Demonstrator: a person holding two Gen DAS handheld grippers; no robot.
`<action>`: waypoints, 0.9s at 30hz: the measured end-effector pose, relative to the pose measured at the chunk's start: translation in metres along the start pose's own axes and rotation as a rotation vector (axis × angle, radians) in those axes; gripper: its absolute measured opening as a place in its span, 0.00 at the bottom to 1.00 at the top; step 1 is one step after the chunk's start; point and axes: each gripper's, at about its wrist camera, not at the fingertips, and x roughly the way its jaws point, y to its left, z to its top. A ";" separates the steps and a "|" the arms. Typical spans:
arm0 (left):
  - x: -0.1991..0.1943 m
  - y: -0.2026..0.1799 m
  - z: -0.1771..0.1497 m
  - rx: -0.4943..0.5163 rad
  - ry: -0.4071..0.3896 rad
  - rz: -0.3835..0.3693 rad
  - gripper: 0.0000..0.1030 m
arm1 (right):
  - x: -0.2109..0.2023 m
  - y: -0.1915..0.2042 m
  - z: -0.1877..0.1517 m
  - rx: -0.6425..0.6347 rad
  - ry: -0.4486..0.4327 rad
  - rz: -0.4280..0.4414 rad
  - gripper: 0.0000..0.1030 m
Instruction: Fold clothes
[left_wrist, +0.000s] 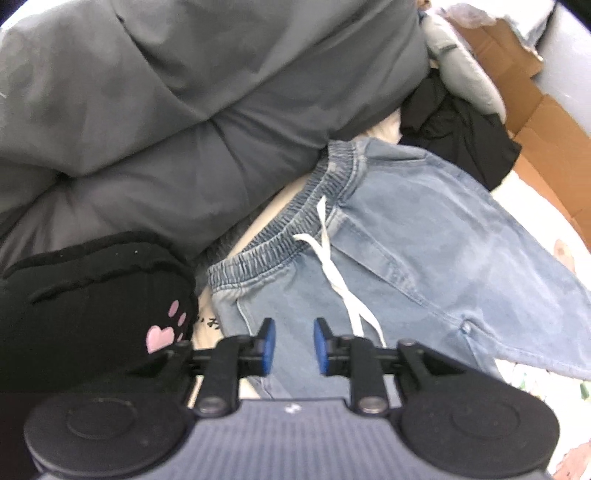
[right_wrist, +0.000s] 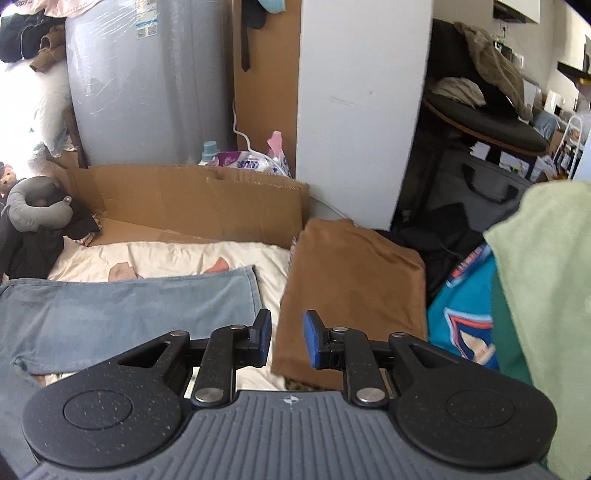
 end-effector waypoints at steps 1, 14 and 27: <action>-0.003 0.000 -0.001 0.001 0.001 0.003 0.30 | -0.005 -0.003 -0.004 -0.003 0.004 0.005 0.29; -0.009 -0.016 -0.018 0.013 0.028 -0.018 0.40 | -0.053 -0.030 -0.067 -0.018 0.072 0.084 0.36; 0.027 -0.019 -0.042 -0.001 0.097 -0.035 0.47 | -0.035 0.013 -0.160 0.024 0.199 0.136 0.40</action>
